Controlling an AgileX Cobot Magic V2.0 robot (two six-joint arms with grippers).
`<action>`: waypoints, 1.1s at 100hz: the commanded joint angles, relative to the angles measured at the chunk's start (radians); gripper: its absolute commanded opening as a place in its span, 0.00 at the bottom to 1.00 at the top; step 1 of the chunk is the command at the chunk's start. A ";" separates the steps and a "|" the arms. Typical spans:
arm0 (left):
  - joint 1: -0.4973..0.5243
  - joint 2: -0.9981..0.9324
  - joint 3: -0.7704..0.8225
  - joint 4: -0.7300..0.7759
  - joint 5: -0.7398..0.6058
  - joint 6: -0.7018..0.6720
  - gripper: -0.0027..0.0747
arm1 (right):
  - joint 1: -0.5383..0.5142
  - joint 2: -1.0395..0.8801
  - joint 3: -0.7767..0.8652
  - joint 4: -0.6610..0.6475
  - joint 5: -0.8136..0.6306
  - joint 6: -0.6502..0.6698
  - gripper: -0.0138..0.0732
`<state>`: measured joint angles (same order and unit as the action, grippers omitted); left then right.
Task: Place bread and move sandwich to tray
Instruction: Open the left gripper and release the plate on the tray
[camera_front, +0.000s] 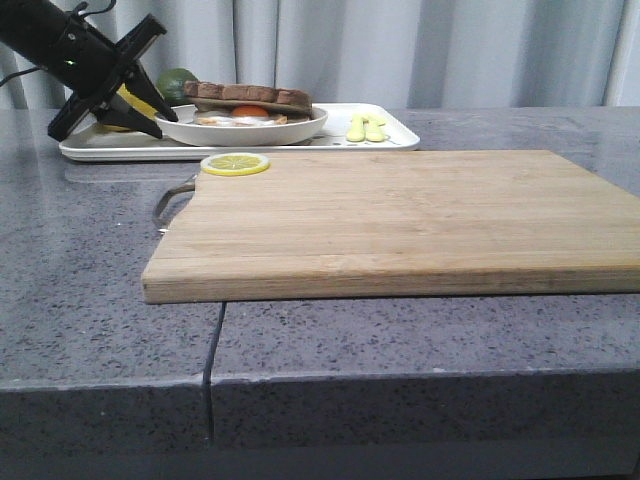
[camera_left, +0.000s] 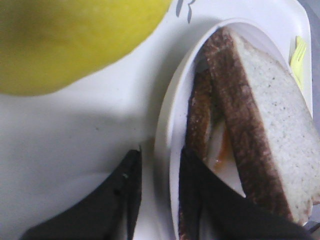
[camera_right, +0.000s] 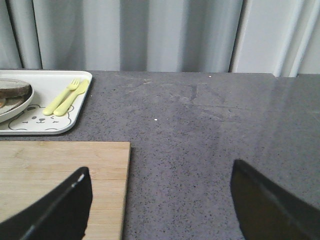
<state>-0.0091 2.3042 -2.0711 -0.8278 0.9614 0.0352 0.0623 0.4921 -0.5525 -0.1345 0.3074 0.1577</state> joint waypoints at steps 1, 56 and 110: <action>0.003 -0.071 -0.038 -0.063 0.000 -0.020 0.26 | -0.005 0.000 -0.025 -0.014 -0.083 -0.003 0.82; 0.011 -0.075 -0.261 0.152 0.171 -0.110 0.46 | -0.005 0.000 -0.025 -0.014 -0.089 -0.003 0.82; 0.037 -0.218 -0.482 0.237 0.288 -0.121 0.46 | -0.005 0.000 -0.025 -0.014 -0.090 -0.003 0.82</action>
<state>0.0275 2.2069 -2.5129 -0.5643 1.2520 -0.0849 0.0623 0.4921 -0.5525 -0.1345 0.3012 0.1577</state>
